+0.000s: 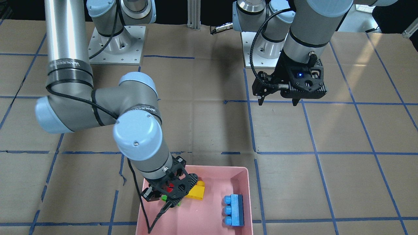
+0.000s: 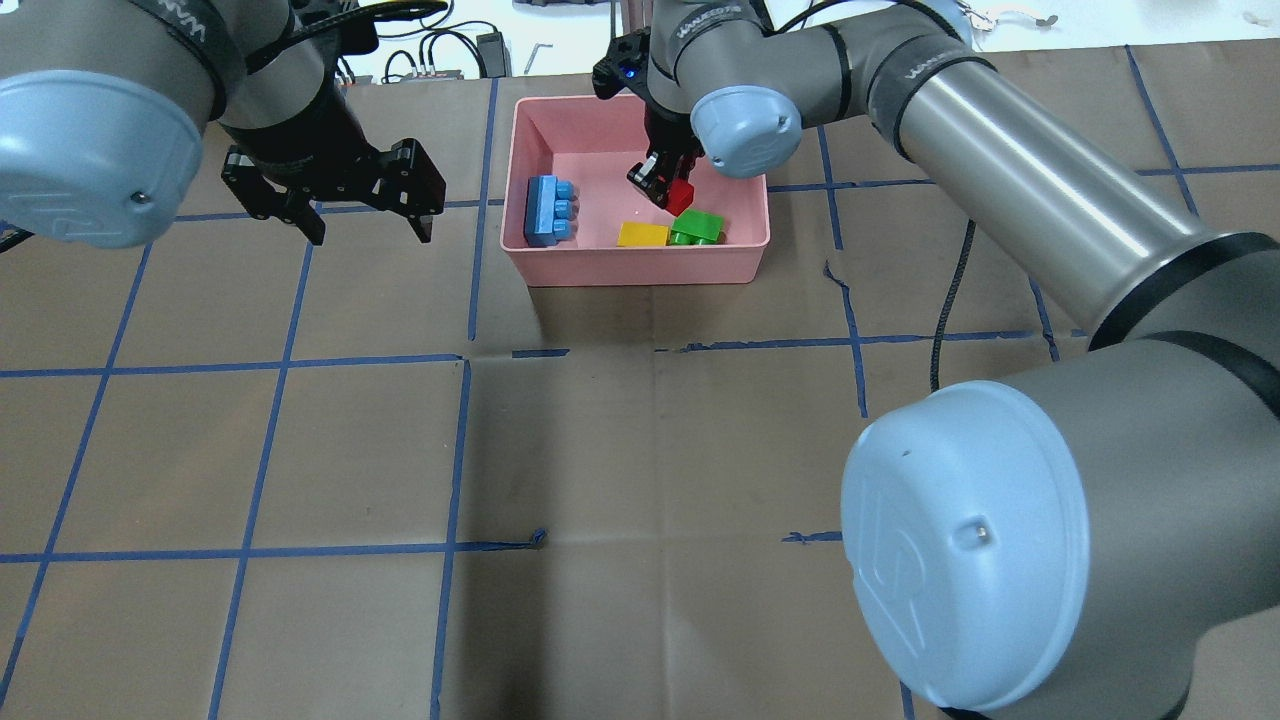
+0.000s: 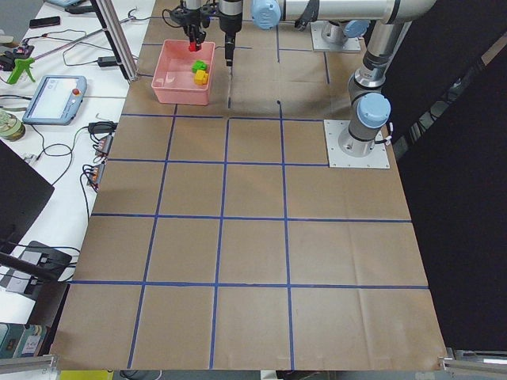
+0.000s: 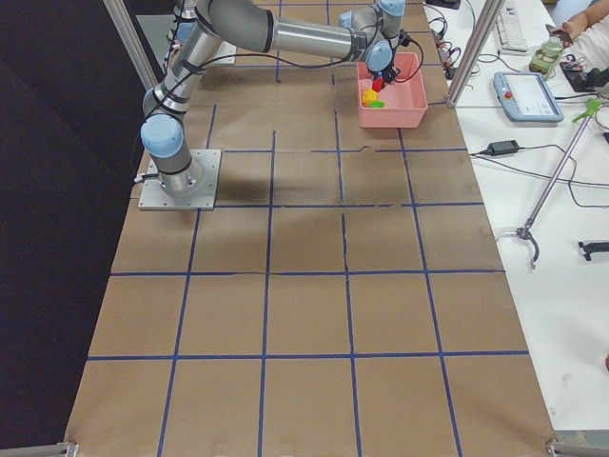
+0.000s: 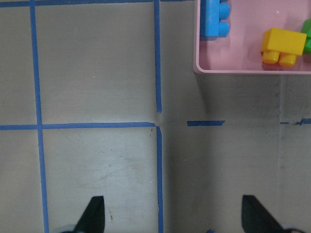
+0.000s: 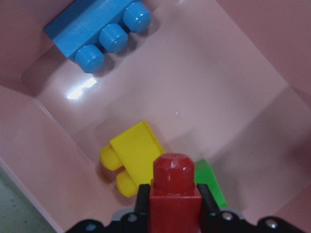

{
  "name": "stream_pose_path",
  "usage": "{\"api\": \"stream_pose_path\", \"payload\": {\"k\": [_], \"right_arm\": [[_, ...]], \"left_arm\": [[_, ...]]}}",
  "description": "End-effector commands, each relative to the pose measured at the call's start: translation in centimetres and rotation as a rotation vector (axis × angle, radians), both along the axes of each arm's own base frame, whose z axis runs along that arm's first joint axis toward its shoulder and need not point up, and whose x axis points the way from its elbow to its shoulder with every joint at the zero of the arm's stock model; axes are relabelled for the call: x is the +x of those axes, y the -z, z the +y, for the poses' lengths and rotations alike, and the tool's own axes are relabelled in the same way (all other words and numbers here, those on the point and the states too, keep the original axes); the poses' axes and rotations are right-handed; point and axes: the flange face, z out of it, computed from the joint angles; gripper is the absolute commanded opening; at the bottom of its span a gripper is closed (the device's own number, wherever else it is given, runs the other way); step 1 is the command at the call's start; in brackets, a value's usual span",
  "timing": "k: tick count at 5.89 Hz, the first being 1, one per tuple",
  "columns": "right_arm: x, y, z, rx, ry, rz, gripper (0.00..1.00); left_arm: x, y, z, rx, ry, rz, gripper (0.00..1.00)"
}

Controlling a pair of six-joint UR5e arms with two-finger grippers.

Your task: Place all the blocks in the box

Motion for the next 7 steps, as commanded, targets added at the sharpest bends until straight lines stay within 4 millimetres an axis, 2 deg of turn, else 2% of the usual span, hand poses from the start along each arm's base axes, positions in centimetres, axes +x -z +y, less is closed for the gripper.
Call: {"api": "stream_pose_path", "payload": {"k": [1, 2, 3, 4, 5, 6, 7], "right_arm": [[0.1, -0.4, -0.1, -0.023, 0.009, 0.009, 1.00], [-1.2, -2.6, 0.1, -0.037, 0.028, 0.008, 1.00], [-4.1, -4.6, 0.0, -0.018, 0.084, 0.035, 1.00], [-7.9, -7.5, 0.6, 0.041, 0.162, 0.048, 1.00], [-12.7, -11.1, 1.6, 0.101, 0.312, 0.055, 1.00], [-18.3, -14.6, 3.3, 0.183, 0.503, 0.067, 1.00], [-21.9, -17.5, 5.1, 0.213, 0.636, 0.076, 1.00]], "left_arm": [[0.5, -0.2, 0.2, 0.004, -0.009, -0.001, 0.99], [1.7, -0.4, -0.2, -0.001, -0.033, 0.007, 0.99], [2.0, -0.4, -0.4, -0.002, -0.039, 0.007, 0.99], [1.9, -0.4, -0.4, -0.002, -0.039, 0.007, 0.99], [2.0, -0.5, -0.4, -0.004, -0.041, 0.006, 0.99], [2.0, -0.5, -0.4, -0.004, -0.041, 0.006, 0.99], [2.0, -0.5, -0.4, -0.004, -0.042, 0.006, 0.99]]}}
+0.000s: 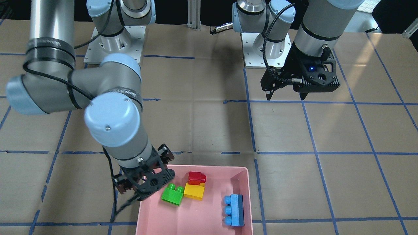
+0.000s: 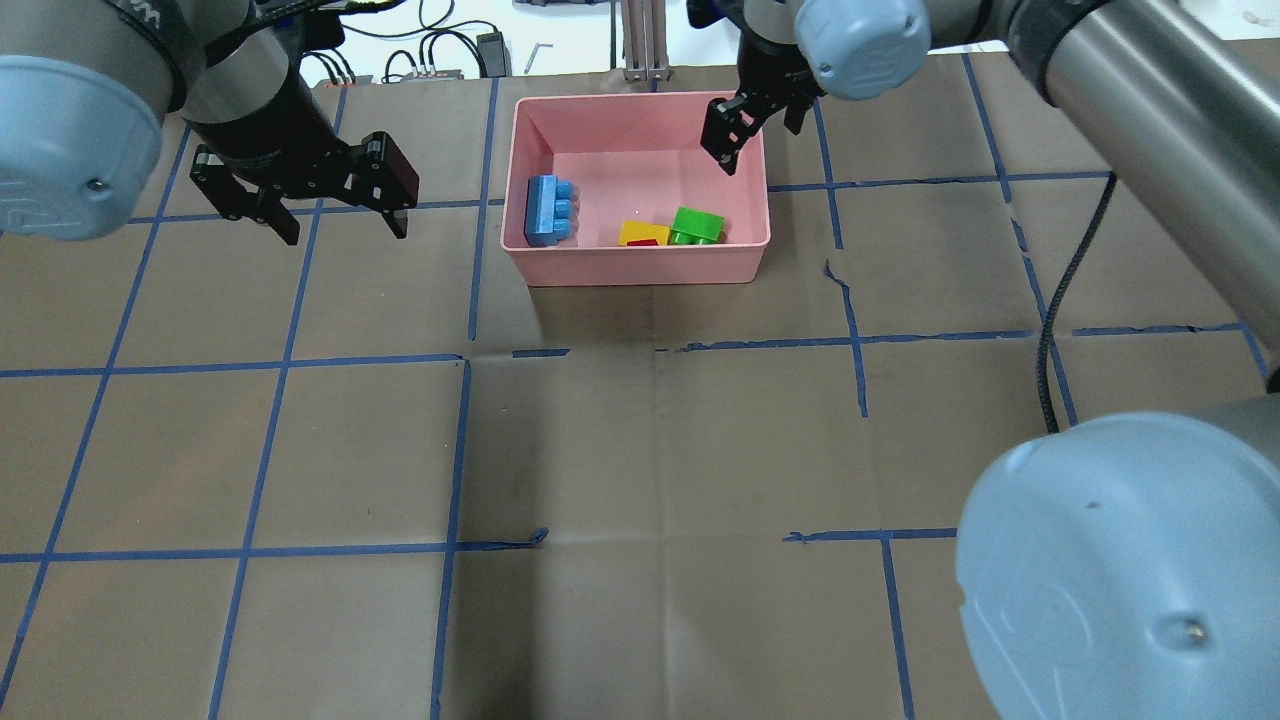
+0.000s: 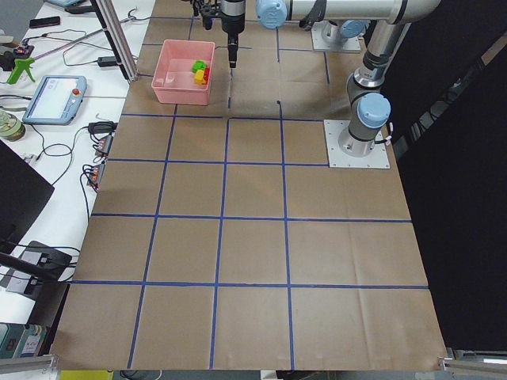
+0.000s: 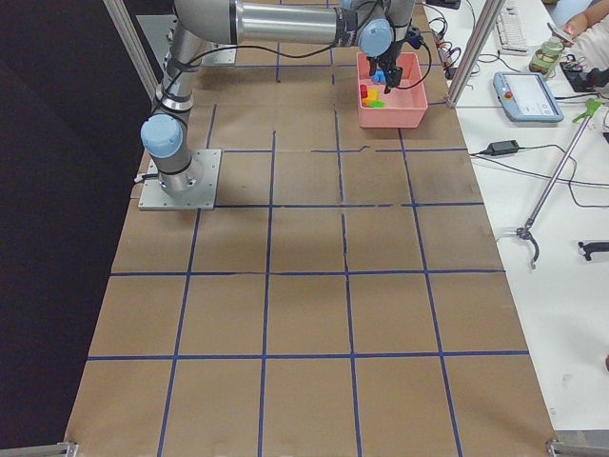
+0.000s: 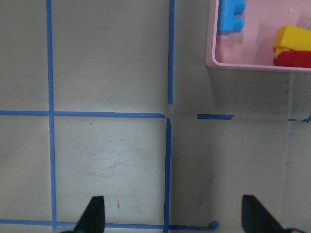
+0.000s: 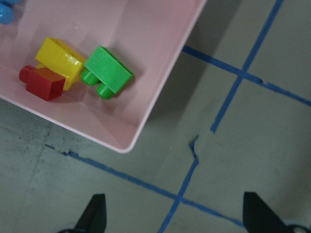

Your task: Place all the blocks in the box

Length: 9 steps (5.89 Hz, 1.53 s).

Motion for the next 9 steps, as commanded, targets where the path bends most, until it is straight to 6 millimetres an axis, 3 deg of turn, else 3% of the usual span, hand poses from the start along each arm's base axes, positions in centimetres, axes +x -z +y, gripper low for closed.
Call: {"api": "stream_pose_path", "payload": {"k": [1, 2, 4, 5, 7, 9], "right_arm": [[-4.8, -5.1, 4.2, 0.089, 0.249, 0.020, 1.00], [-4.4, -8.4, 7.4, 0.100, 0.387, 0.039, 1.00], [-3.9, -8.5, 15.2, 0.141, 0.507, 0.070, 0.99], [-3.7, -7.6, 17.9, 0.087, 0.511, 0.089, 0.99], [-3.5, -7.9, 17.8, 0.016, 0.504, 0.108, 1.00], [-1.4, -8.2, 18.3, -0.001, 0.465, 0.093, 1.00]], "left_arm": [[0.0, -0.1, 0.0, -0.003, -0.001, 0.000, 0.99], [0.0, -0.3, -0.1, -0.005, -0.003, -0.002, 0.99], [0.0, -0.4, 0.0, -0.006, -0.003, -0.002, 0.99], [0.0, -0.4, 0.0, -0.006, -0.003, -0.002, 0.99], [0.0, -0.1, -0.1, -0.002, -0.003, 0.000, 0.99], [0.0, -0.2, -0.1, -0.005, -0.003, -0.002, 0.99]]}}
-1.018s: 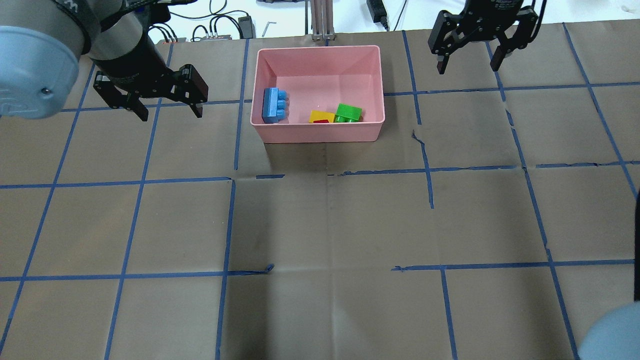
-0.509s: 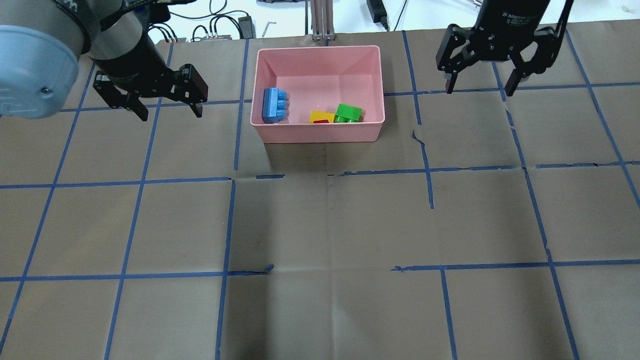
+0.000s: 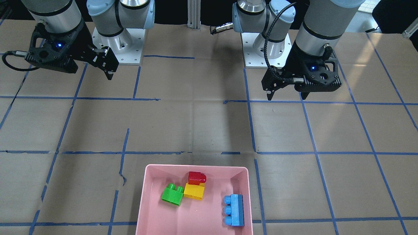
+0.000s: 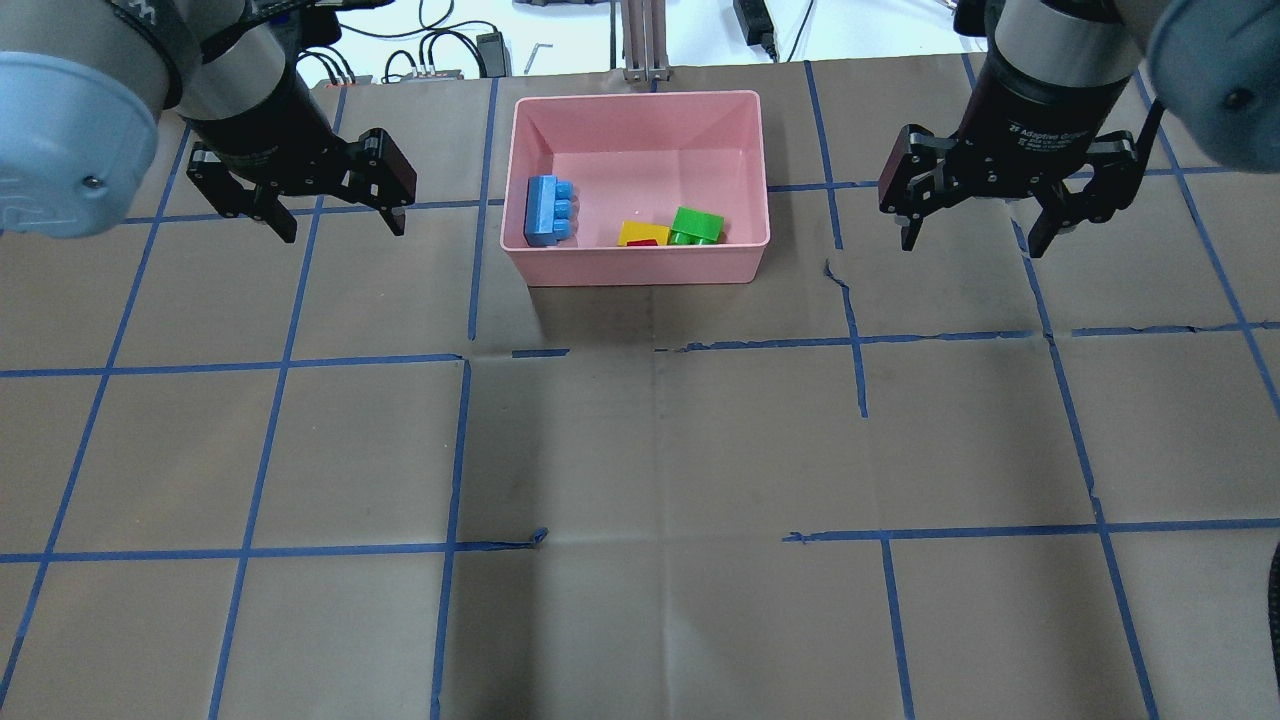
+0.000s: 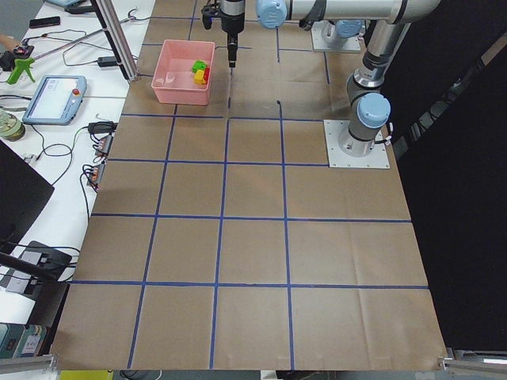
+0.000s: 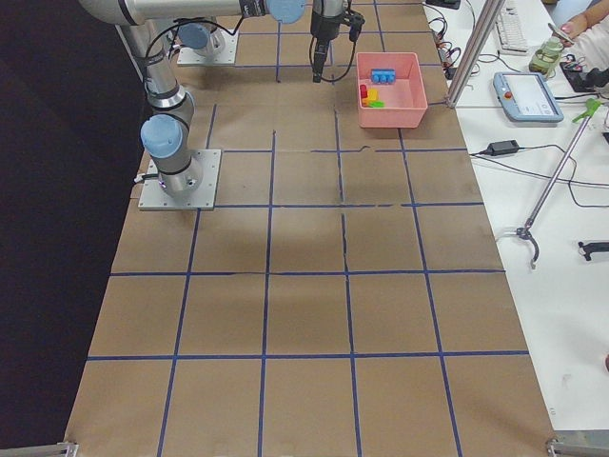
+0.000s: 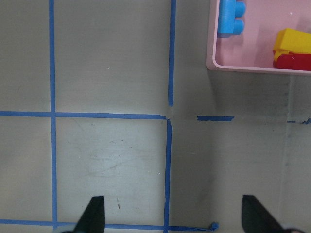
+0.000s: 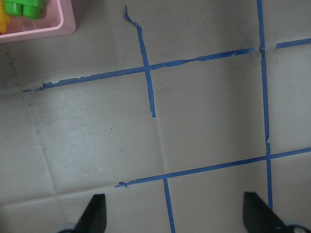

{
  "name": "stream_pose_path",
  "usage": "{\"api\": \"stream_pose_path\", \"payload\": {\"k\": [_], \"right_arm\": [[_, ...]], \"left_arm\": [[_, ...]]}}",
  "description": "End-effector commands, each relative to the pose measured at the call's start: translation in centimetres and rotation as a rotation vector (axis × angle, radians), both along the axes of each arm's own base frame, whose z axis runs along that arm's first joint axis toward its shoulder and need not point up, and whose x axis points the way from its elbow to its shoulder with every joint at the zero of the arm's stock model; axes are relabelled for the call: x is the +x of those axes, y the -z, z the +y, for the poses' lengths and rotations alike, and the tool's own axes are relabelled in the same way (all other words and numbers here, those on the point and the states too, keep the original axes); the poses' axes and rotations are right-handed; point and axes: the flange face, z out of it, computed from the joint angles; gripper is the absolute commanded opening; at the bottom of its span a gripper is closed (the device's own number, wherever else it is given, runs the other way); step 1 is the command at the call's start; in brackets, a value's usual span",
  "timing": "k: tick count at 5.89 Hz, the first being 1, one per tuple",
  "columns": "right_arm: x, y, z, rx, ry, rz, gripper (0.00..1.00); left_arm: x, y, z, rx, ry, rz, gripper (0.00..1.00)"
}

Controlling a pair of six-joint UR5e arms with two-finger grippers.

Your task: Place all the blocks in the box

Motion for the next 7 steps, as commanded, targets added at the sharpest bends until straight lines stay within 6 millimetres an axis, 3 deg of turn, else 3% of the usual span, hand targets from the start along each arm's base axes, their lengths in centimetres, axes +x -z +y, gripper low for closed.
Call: {"api": "stream_pose_path", "payload": {"k": [1, 7], "right_arm": [[1.58, -0.12, 0.49, -0.007, -0.034, 0.007, 1.00], [1.19, 0.33, 0.43, 0.003, -0.039, 0.002, 1.00]], "left_arm": [[0.02, 0.03, 0.01, 0.001, 0.000, -0.002, 0.99], [0.02, 0.12, 0.04, 0.004, 0.000, -0.002, 0.99]]}}
